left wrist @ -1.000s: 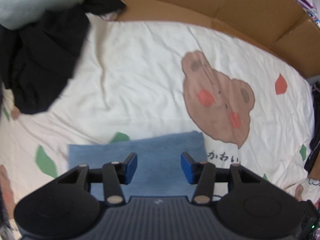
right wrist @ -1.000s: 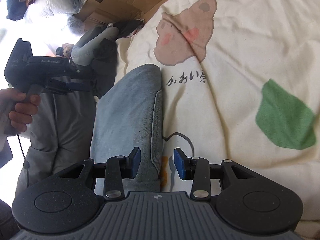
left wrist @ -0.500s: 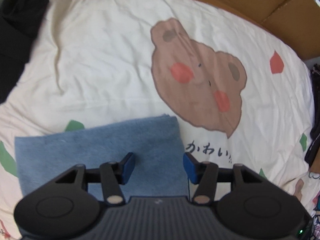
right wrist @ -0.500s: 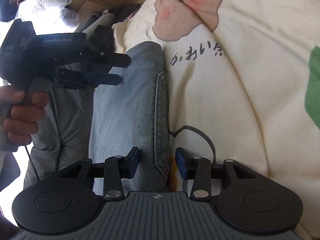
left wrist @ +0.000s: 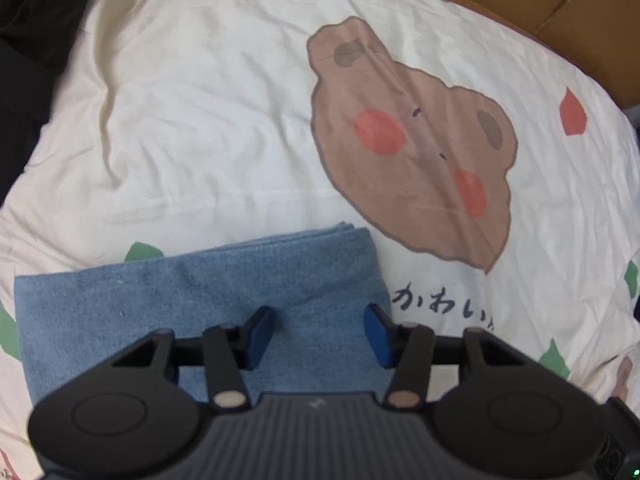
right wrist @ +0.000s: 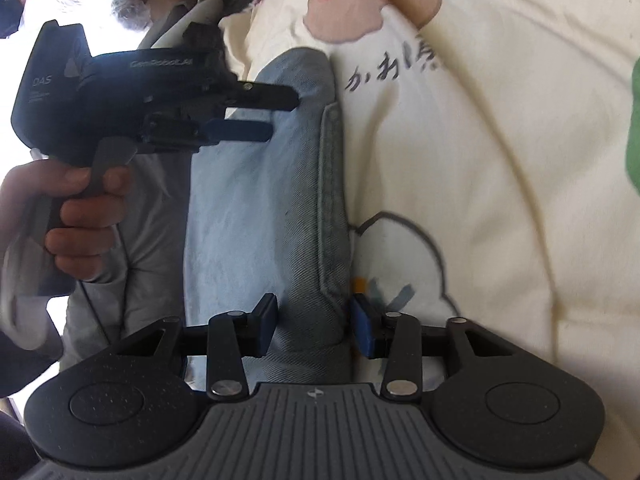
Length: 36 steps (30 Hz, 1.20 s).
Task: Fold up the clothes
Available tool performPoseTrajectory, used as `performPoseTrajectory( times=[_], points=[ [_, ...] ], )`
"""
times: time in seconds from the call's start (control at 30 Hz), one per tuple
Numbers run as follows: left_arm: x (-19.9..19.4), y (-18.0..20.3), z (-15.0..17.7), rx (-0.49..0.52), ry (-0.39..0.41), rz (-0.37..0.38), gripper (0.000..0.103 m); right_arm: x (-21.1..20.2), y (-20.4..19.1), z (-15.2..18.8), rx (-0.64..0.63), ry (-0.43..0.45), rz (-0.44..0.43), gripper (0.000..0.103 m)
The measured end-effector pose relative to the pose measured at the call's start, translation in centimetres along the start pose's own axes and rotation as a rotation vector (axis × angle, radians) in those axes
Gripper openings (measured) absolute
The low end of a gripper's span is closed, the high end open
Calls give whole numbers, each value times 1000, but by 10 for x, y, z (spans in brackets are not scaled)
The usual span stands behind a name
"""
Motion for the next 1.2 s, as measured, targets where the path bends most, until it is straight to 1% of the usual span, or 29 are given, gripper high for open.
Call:
performPoseTrajectory(
  times=[0.1,0.2,0.27,0.37,0.47,0.6,0.73,0.77,0.87,0.97,1.07,1.2],
  points=[
    [0,-1,0,-6,0,3,54,5,-4,-1,-12,9,20,44],
    [0,-1,1,-7,1,-7,52,12,-3,-2,9,2,18,42],
    [1,-1,1,-6,2,-14,50,11,-5,0,6,-15,19,36],
    [3,-1,1,-2,1,-20,50,4,0,10,40,-11,2,31],
    [4,-1,1,-1,0,-21,50,-2,2,17,61,-8,-20,30],
    [5,-1,-1,-6,-1,-26,50,-11,-2,22,64,-5,-28,29],
    [6,0,-1,0,2,-34,50,-18,-1,32,82,-18,-40,29],
    [6,0,-2,0,2,-35,50,-19,0,36,86,-26,-41,26],
    [6,0,-3,-4,1,-37,50,-21,4,46,95,-47,-48,21],
    [5,2,-2,1,4,-42,50,-21,7,48,87,-44,-53,21],
    [5,2,-2,4,5,-44,50,-21,3,48,59,-60,-48,17],
    [4,2,-3,1,5,-42,50,-25,6,52,70,-61,-52,15]
  ],
)
Point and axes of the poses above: each gripper's, at about its wrist camera, not at the fingertips, and x roughly the way its jaws point, y to its right, z to its underside, the point moved 2 cm from there along x, roughly the way its jaws point, and after that the axes turned 3 degrees about x, right-handed, at the moved point
